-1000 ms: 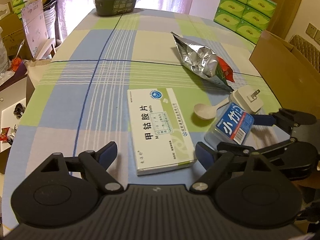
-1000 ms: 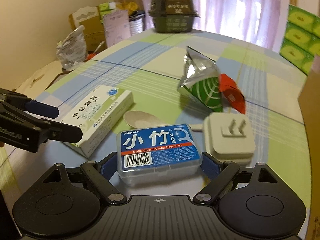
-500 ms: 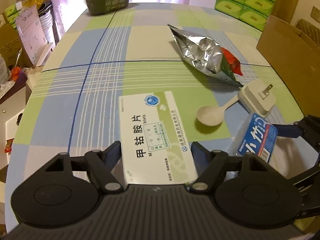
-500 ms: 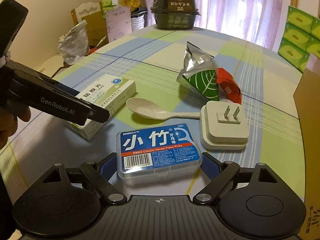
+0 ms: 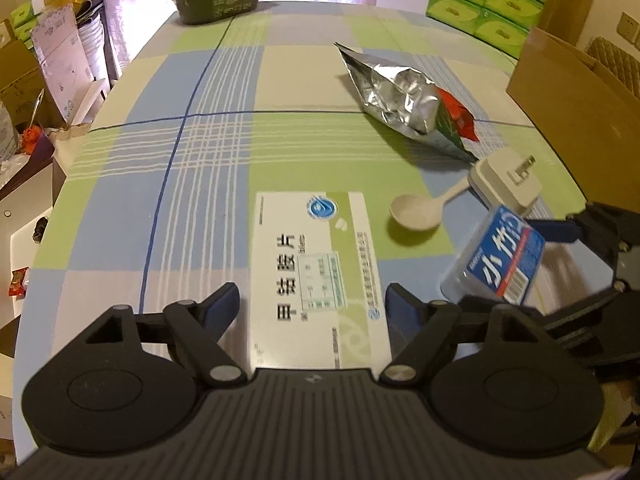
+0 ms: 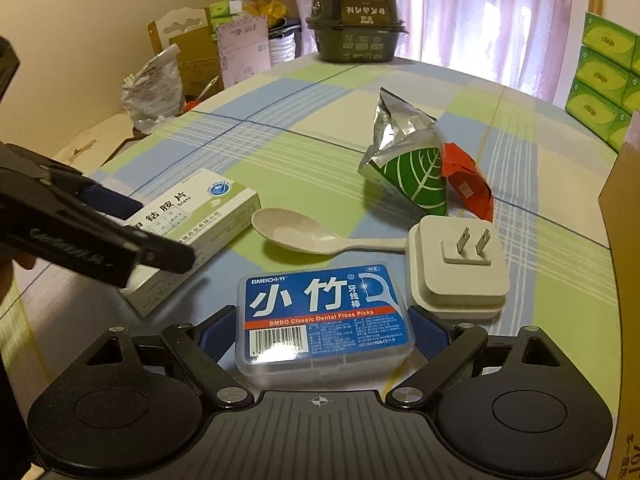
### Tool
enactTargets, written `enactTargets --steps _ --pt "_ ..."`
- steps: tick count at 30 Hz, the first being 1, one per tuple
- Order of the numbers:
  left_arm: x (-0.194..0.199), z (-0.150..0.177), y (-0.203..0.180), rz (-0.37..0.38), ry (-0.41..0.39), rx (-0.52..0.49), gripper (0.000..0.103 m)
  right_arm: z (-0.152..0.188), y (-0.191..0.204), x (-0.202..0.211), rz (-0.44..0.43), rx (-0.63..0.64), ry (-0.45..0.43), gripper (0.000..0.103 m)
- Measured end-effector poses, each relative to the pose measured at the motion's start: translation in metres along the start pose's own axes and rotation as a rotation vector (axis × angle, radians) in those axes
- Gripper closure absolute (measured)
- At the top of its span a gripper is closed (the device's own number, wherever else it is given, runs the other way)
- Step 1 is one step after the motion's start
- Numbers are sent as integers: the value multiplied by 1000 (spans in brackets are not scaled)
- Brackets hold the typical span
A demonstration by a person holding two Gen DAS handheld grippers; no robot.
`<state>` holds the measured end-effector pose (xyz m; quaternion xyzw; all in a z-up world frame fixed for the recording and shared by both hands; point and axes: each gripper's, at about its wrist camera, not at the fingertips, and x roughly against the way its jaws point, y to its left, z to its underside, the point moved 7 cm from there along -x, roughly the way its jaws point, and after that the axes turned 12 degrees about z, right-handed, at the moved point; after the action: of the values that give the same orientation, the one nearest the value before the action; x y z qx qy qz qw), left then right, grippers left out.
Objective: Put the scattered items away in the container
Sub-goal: 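Carry the medicine box and floss-pick box with both tools over the cardboard box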
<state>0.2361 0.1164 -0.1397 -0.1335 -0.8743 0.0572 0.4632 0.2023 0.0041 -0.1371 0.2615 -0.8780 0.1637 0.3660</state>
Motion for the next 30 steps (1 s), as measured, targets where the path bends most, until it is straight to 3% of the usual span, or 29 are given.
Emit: enactTargets --steps 5,13,23,30 --pt "-9 -1 -1 -29 19 -10 35 1 -1 1 11 -8 5 14" --pt "2 6 -1 -42 10 6 36 2 -15 17 25 -91 -10 14" --pt "36 5 -21 -17 -41 5 36 -6 -29 71 68 -141 -89 14" --pt "60 -8 -58 15 -84 -46 36 -17 -56 120 128 -198 -166 14"
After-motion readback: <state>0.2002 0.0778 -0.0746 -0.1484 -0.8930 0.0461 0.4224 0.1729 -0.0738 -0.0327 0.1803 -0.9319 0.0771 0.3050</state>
